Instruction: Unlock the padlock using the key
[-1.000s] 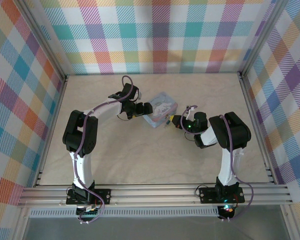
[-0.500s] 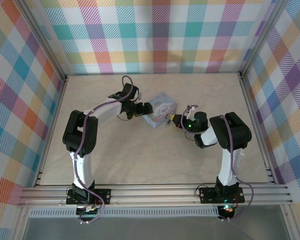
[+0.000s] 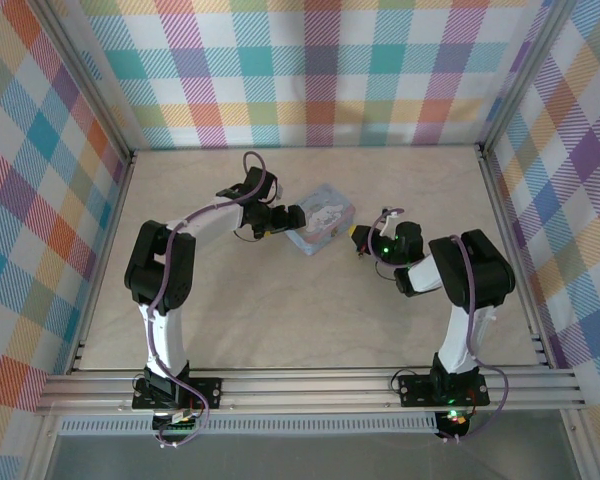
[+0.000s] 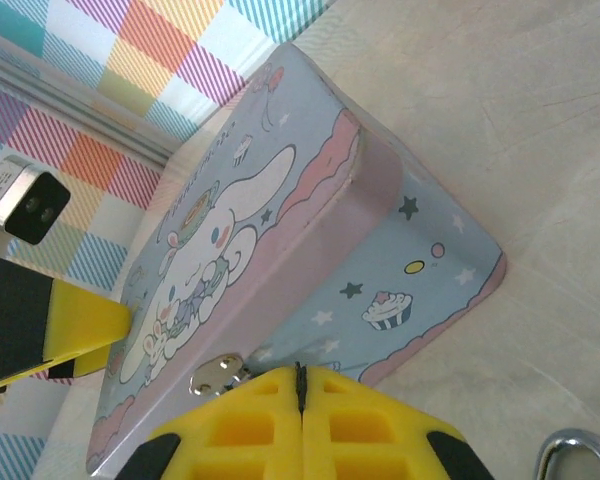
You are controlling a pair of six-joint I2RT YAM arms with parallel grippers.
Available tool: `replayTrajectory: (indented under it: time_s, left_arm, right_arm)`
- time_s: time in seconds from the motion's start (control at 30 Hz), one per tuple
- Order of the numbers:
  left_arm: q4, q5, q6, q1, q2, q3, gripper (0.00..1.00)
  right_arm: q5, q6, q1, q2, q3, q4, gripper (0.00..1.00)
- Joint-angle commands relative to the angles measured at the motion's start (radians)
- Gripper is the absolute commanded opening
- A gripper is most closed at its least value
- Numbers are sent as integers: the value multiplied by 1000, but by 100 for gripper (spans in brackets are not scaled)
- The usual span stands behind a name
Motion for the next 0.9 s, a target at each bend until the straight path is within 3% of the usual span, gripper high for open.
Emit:
replayTrajectory:
  time_s: [0.0,0.27,0.53,0.87]
  left_arm:
    - [-26,-31,-2,-15,-59,-24,90]
    - [-20,-115,20,-6,-181,-64,93]
    - [43,-209,15,1,-365,-183,97]
    - [103,-373,4,14,-621,-376,100]
  right_arm:
    - [0,-66,-9,-71,-12,-63,5]
    - [21,-255,-13,-270,30,-482,14]
    - [184,-489,-16,-511,125,-1039,34]
    - [327,-601,-27,-697,182,-1327,63]
